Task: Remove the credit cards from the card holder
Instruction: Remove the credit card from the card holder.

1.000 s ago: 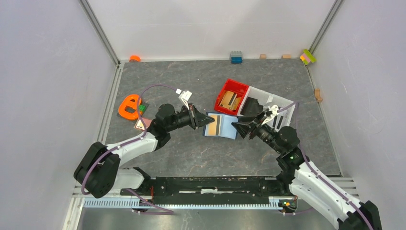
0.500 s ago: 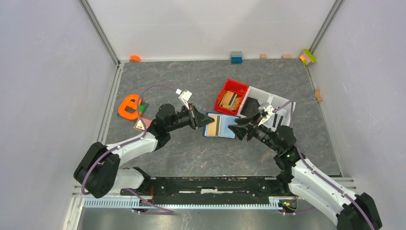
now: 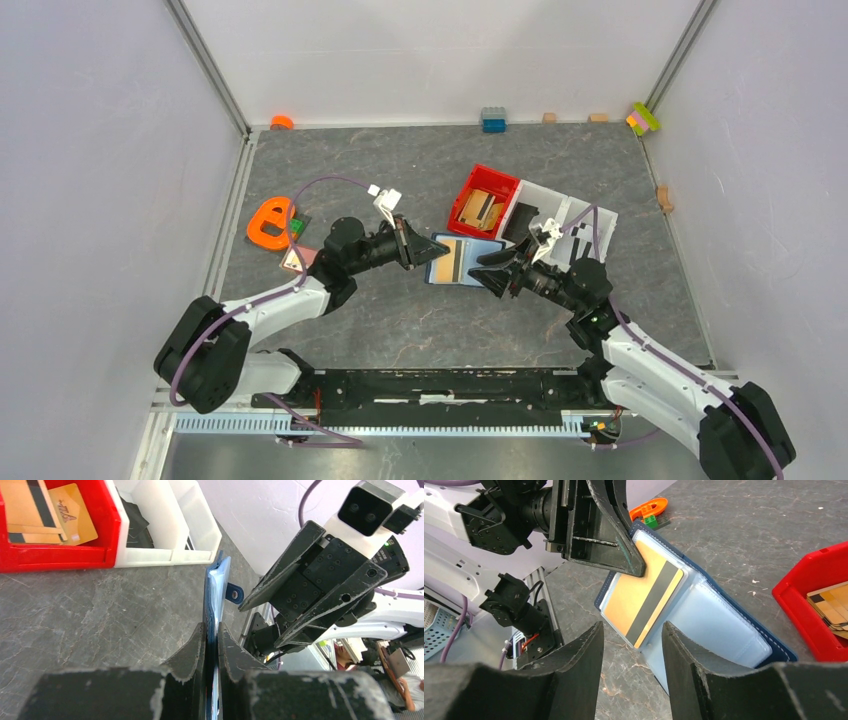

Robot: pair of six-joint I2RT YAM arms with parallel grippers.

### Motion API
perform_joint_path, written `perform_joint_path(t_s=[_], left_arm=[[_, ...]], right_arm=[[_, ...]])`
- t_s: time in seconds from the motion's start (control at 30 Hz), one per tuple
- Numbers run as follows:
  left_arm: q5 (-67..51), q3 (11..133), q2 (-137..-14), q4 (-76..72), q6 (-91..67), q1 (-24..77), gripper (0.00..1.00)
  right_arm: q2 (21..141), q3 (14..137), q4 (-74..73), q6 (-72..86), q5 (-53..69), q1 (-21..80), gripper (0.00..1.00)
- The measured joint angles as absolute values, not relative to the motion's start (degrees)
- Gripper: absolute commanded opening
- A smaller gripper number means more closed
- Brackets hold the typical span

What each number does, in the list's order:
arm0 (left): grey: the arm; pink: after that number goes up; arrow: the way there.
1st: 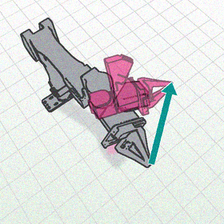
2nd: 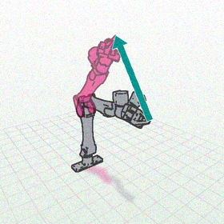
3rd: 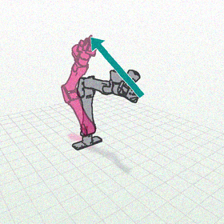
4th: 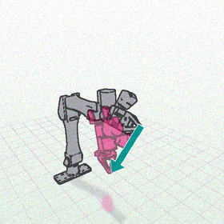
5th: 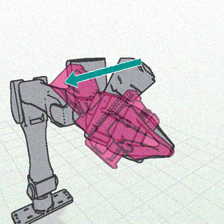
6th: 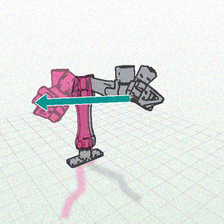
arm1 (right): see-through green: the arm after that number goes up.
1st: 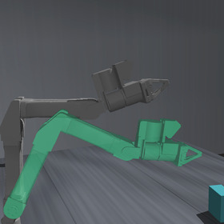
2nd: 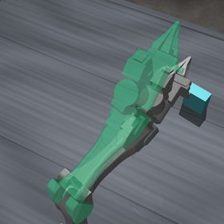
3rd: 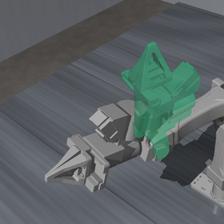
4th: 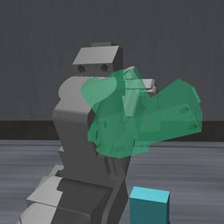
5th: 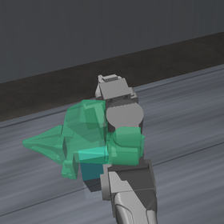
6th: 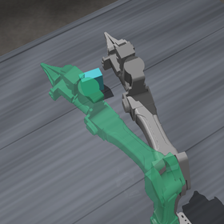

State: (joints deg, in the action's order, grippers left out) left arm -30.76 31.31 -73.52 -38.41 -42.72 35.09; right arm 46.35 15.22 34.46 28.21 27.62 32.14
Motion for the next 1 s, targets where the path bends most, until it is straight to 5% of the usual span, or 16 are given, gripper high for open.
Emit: perform_joint_path(t_s=[0.77,1.0], left_arm=[[-34.35,30.98,-76.14,-45.21,-45.45,37.06,0.02],[-34.20,29.65,-76.14,-47.48,-47.62,36.40,0.02]], right_arm=[[54.85,15.18,42.15,34.37,32.18,32.08,0.38],[56.45,15.18,43.48,35.77,33.43,31.81,0.25]])
